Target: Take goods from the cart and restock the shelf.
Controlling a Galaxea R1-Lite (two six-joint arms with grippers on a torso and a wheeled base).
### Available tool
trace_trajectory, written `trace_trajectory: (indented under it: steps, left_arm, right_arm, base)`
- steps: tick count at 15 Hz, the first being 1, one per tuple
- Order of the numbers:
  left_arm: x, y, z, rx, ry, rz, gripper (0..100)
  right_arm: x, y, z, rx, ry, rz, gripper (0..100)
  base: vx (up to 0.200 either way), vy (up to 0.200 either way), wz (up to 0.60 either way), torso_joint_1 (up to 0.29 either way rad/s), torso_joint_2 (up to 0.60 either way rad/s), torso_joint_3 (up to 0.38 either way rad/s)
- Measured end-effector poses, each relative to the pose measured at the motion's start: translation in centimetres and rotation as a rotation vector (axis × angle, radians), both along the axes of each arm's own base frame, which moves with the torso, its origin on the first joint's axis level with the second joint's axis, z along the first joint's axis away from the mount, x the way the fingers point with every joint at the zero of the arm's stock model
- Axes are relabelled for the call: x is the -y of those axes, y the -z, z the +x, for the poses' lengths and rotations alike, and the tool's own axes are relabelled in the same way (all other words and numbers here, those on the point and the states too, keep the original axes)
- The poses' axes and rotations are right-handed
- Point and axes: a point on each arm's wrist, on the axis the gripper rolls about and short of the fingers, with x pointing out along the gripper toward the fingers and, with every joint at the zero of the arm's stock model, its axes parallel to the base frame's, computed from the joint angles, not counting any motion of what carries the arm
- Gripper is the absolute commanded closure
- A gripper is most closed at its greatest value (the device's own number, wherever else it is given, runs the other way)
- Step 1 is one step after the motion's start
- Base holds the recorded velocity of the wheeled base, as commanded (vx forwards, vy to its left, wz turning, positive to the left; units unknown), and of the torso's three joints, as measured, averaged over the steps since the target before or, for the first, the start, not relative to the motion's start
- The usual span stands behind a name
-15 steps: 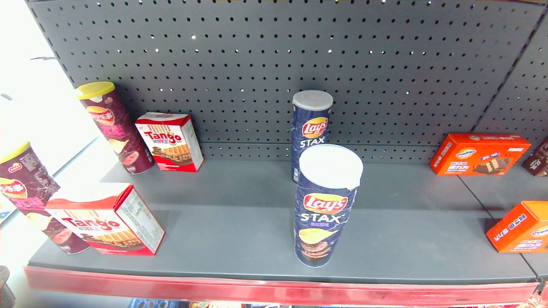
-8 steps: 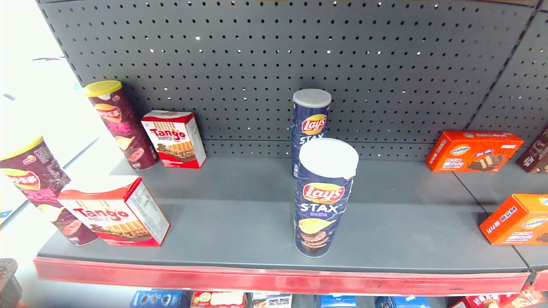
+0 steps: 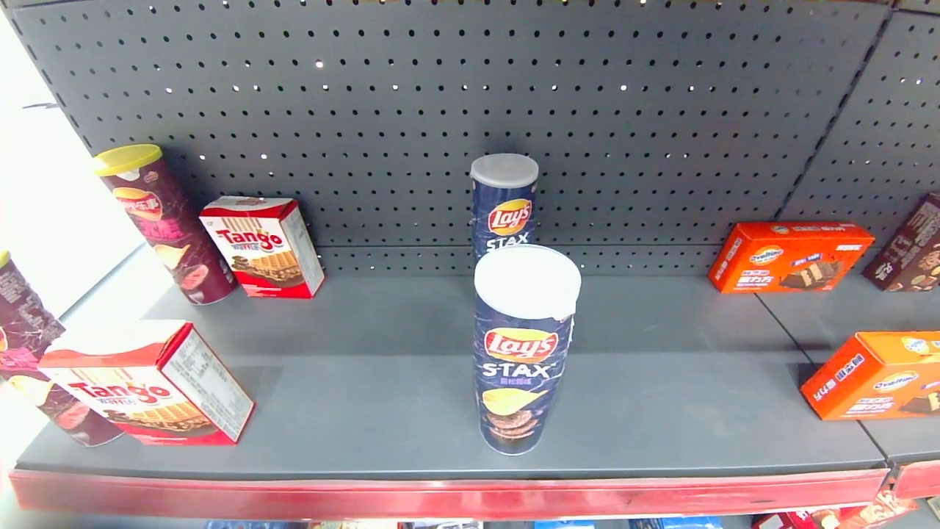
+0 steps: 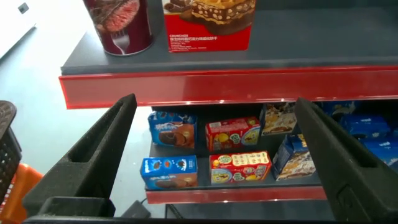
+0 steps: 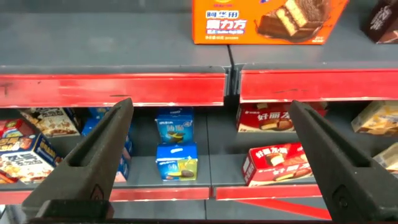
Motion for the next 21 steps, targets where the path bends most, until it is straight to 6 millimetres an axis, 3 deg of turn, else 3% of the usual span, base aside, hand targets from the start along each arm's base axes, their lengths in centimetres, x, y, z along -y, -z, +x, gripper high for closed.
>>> trace_trajectory:
  steps: [21]
  left_arm:
    - [0.0, 0.0, 0.0, 0.0, 0.0, -0.001, 0]
  right_arm:
    - [0.0, -0.01, 0.0, 0.0, 0.0, 0.0, 0]
  base:
    - [0.0, 0.0, 0.0, 0.0, 0.0, 0.0]
